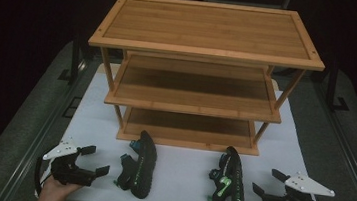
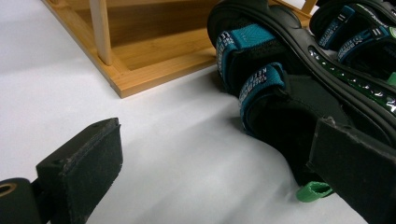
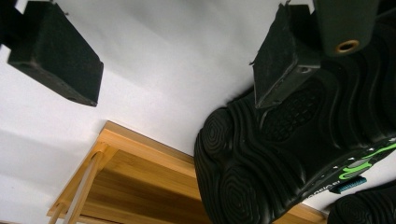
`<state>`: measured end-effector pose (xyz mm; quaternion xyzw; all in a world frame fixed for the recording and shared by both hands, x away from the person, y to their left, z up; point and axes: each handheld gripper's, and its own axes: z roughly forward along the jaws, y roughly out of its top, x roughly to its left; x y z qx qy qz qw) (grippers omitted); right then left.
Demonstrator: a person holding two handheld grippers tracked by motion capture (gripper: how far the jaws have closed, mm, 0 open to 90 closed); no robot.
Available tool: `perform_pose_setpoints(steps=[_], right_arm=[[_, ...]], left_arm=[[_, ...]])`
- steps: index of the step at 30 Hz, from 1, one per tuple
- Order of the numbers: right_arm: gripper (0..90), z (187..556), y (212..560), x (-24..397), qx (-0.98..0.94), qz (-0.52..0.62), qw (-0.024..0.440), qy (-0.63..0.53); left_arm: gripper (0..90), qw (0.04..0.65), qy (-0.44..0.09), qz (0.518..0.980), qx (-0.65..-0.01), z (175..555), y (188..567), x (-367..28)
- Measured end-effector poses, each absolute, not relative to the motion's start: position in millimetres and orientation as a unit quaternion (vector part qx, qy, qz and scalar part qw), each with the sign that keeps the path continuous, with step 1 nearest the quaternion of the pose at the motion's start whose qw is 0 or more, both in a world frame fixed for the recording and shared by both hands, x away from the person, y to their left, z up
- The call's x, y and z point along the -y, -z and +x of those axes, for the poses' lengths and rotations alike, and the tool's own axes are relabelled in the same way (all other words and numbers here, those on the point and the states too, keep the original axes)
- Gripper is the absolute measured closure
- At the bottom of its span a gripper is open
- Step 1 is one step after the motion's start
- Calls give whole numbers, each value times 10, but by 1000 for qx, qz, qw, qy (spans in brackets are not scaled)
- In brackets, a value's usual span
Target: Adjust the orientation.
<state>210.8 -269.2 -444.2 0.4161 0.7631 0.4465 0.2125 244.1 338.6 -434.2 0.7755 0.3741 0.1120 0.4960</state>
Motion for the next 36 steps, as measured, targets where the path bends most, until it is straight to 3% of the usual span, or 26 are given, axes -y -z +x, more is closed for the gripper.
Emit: perform_pose_setpoints(steps=[22,36], right_arm=[[156,2110,4427,2692,-763,421,217,-441],[156,2097,4417,2676,-763,420,217,-440]], left_arm=[[22,493,-100,783,-366,2423,4367,-3383],[102,482,-95,799,-347,2434,4384,-3310]])
